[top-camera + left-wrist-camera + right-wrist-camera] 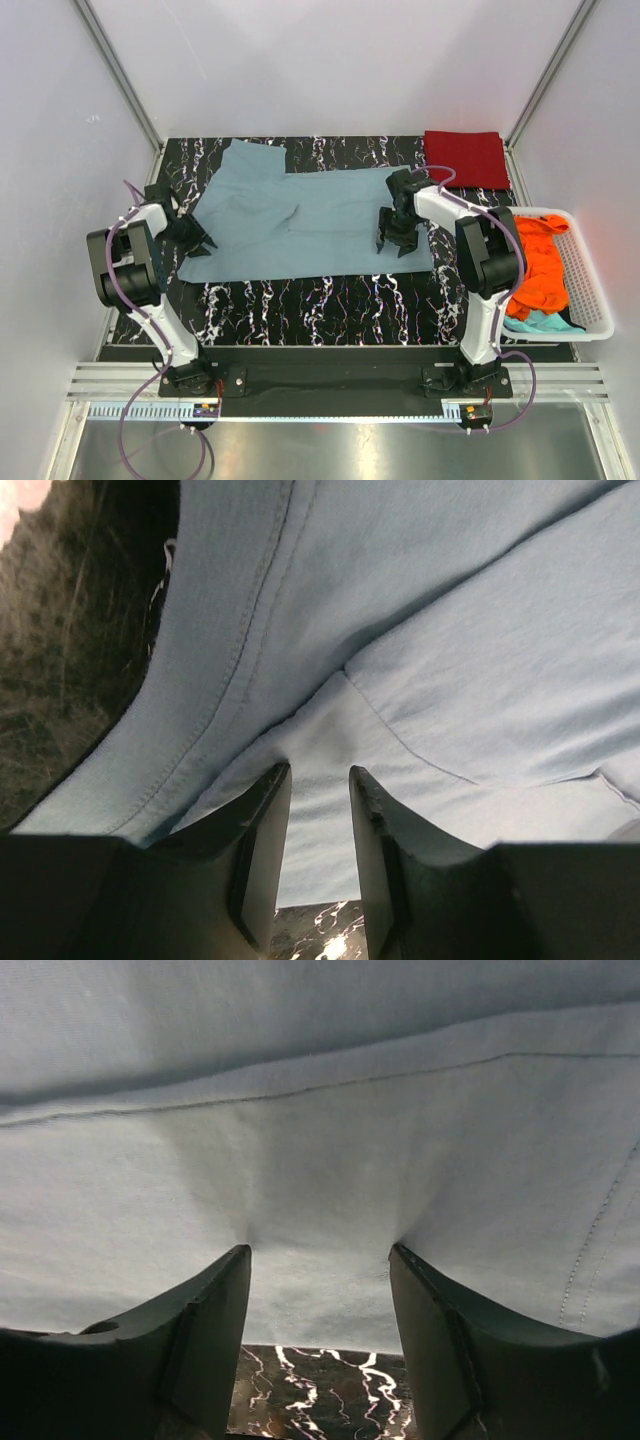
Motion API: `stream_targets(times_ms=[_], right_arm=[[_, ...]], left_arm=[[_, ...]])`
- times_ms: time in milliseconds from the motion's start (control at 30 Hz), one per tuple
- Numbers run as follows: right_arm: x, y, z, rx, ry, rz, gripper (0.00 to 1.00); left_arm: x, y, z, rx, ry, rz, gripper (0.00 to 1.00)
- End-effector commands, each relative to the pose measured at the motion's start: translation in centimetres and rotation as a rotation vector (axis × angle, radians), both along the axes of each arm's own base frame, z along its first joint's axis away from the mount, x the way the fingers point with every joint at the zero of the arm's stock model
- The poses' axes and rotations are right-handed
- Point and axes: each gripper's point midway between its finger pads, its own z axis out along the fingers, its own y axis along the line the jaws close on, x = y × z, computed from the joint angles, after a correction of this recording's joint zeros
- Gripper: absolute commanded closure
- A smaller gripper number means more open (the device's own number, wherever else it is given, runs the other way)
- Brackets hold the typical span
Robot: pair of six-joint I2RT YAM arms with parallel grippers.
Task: Fold and stack the t-shirts
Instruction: Fold the tshirt
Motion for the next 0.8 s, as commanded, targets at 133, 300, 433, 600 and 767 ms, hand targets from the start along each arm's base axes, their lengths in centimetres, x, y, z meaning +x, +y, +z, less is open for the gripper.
stream_targets(times_ms=[133,300,433,600,767], right_arm=[[-3.8,-1.8,-0.4,-0.052,0.000,-0.067,0.40],[-8.2,-3.9,-0.8,-0.085,0.036,-0.149,0.44],[-10.6,-3.7,1.1,-0.014,0.010,-0.180,0.41],[-10.3,-2.4,4.7,0.097,-0.088,-0.126,0.32],[-6.1,1.4,10.3,0.273,-0.229,0.000,0.31]], left_arm=[[-6.4,0.3,-2.6,0.066,0.194,0.007,0.62],[-10.3,0.0,-3.6,0.022,0.277,0.105,0.62],[-12.3,0.6,-1.8,0.056,0.250,0.163,0.62],[-10.3,-0.2,3.7,0.062,0.041,0.128,0.59],[-3.7,-1.6,11.5,0.148,-0.274,-0.050,0.53]])
